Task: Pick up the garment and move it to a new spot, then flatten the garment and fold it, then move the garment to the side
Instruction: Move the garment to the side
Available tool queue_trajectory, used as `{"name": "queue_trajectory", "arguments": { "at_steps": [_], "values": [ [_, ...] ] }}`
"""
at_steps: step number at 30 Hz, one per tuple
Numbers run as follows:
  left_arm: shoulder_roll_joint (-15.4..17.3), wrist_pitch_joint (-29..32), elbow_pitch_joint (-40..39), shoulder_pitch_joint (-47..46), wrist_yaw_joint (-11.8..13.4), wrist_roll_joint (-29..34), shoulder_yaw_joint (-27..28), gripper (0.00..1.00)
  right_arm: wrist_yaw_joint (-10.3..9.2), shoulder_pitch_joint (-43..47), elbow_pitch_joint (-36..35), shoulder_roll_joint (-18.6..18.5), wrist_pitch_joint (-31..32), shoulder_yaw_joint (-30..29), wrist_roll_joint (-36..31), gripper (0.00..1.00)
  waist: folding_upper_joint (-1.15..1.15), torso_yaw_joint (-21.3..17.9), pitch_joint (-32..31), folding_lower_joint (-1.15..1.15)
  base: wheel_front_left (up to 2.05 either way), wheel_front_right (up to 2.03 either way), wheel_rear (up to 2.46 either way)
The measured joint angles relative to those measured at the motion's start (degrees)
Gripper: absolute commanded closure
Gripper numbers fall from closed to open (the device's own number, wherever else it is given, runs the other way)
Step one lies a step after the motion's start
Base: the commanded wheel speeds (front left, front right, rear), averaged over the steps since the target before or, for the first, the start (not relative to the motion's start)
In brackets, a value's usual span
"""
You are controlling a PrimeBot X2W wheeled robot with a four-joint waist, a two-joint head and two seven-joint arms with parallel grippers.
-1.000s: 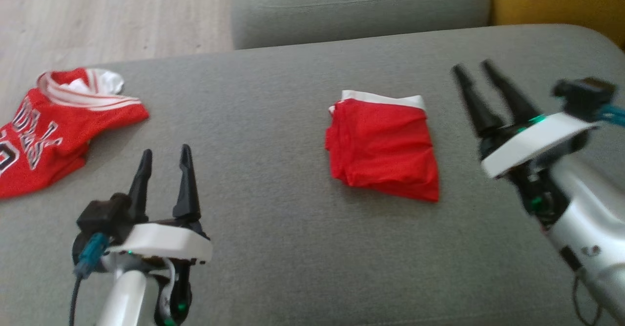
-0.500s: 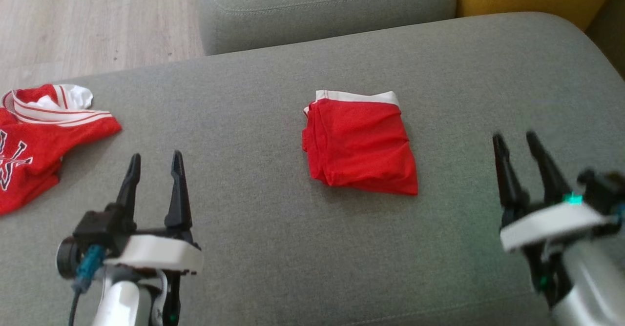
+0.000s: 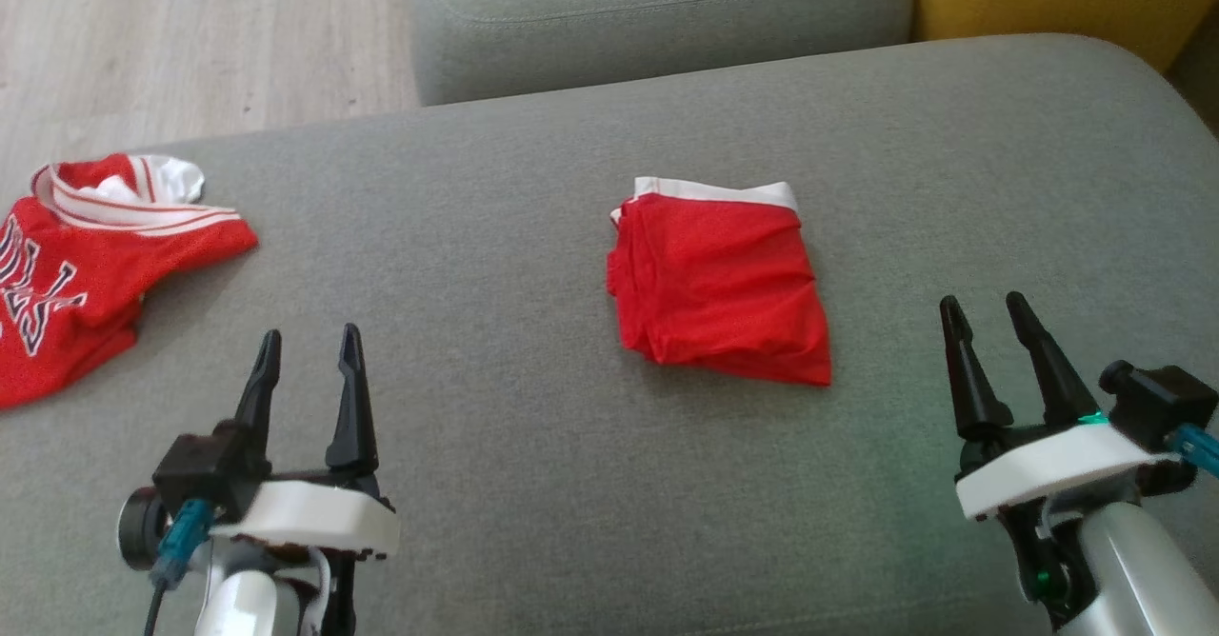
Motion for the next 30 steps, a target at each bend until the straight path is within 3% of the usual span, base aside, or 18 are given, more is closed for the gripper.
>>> {"name": "queue_trajectory", "arguments": {
  "at_steps": [5, 10, 20, 30],
  "values": [
    [-0.1, 0.0, 0.4, 0.0, -0.6, 0.0, -0.1, 0.00, 0.00, -0.8, 0.7, 0.9, 4.5, 0.0, 0.2, 0.00, 0.00, 1.3, 0.4, 0.00, 0.00, 0.00, 0.00],
    [-0.3, 0.0, 0.5, -1.2, -1.1, 0.5, -0.3, 0.00, 0.00, -9.1, 5.4, 0.5, 10.1, 0.7, 1.5, 0.00, 0.00, 3.2, 1.8, 0.00, 0.00, 0.00, 0.00],
    [-0.5, 0.0, 0.9, -3.7, -1.1, 0.5, -1.7, 0.00, 0.00, -24.4, 25.3, -2.0, 23.2, 4.2, 7.5, 0.00, 0.00, 8.9, 5.7, 0.00, 0.00, 0.00, 0.00],
    [-0.6, 0.0, 1.0, -6.3, -0.9, 0.4, -2.3, 0.00, 0.00, -33.2, 38.5, -3.7, 28.8, 7.8, 11.6, 0.00, 0.00, 13.2, 9.4, 0.02, 0.00, 0.00, 0.00]
  ]
}}
